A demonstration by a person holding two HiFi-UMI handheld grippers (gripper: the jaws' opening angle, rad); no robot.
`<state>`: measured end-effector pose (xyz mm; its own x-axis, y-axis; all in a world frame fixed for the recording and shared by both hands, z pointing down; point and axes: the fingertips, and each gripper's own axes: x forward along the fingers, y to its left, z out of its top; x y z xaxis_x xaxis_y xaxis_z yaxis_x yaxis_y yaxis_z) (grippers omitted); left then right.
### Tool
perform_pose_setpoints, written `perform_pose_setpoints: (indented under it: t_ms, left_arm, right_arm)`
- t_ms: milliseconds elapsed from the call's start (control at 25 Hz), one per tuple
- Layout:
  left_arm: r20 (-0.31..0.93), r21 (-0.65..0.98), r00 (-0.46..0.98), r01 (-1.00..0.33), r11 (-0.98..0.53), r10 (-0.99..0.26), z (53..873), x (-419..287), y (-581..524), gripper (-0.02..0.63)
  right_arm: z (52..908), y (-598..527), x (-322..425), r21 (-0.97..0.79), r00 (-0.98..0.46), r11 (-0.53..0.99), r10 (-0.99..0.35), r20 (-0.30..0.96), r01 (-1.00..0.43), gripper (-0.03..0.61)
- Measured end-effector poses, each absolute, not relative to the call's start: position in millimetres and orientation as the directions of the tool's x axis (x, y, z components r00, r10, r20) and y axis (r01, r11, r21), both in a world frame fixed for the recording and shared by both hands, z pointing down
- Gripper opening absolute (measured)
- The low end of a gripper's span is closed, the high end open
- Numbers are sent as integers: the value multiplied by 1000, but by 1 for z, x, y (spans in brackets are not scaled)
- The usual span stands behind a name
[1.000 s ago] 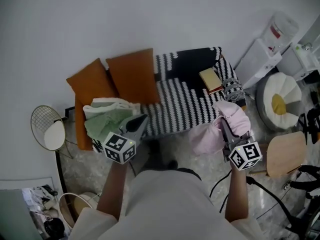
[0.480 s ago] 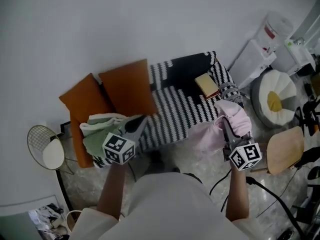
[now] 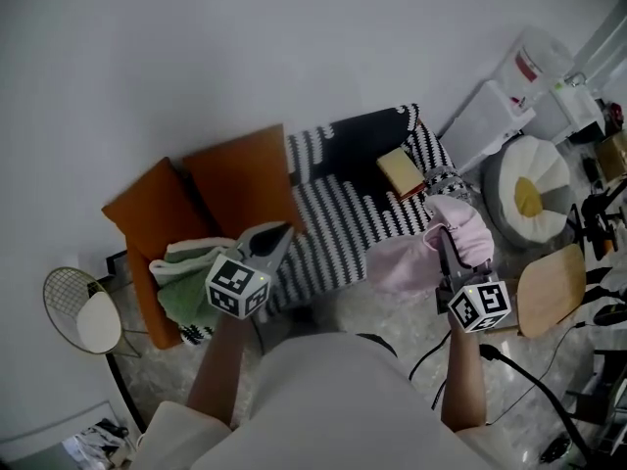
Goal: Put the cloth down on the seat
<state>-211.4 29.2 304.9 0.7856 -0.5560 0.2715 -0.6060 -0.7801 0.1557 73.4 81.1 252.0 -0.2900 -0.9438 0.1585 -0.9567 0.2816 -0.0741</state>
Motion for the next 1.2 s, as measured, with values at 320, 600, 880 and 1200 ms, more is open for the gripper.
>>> perform_pose_setpoints:
  t_ms: [320,600,880,1200]
  left_arm:
    - [279,167,813,-564,-808,-510,316,-221,-12,0]
    - [293,168,818,-553,-816,-494,325,-227,-32,0]
    - [302,210,824,-549,-809,-480,337,-226,-46,0]
    - [322,220,801,-582,-783,-505,346,-220,-69,0]
  right_arm:
    - [263,46,56,-78,-241,231,-954,178,-970,127]
    - [274,25,45,-95,-234,220,-954,190,-971,127]
    - [286,3,37,-113,-237,217,-948,212,-970,127]
    - [307,-24,44,-129,-257,231,-935,244,-964,127]
